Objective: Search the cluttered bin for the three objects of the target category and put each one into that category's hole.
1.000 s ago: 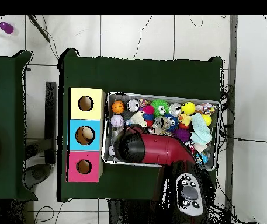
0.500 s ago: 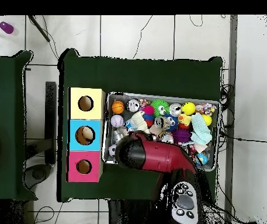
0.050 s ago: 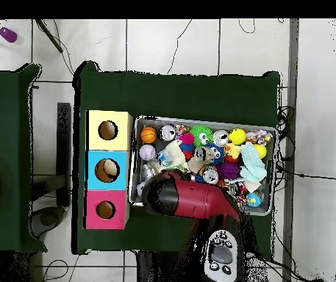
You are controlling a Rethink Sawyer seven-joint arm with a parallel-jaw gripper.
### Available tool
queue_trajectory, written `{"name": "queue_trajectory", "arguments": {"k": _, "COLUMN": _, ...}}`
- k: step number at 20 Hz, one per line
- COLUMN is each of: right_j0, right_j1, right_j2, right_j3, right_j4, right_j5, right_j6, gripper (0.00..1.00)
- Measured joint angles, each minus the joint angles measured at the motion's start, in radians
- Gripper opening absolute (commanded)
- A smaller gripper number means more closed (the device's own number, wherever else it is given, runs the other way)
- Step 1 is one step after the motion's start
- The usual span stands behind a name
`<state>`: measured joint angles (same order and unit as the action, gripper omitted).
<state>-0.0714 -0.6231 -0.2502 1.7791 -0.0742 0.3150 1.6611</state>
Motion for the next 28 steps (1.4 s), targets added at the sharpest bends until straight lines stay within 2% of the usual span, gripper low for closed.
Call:
{"name": "queue_trajectory", "arguments": {"k": 18, "right_j0": 0.059, "right_j1": 0.025, "right_j2": -0.052, "right_j3": -0.001, "right_j4": 0.046, "right_j5": 0.0, "right_j6": 0.0, "gripper": 1.0}}
{"name": "queue_trajectory", "arguments": {"k": 28, "right_j0": 0.066, "right_j1": 0.028, "right_j2": -0.052, "right_j3": -0.004, "right_j4": 0.152, "right_j5": 0.0, "right_j6": 0.0, "gripper": 1.0}}
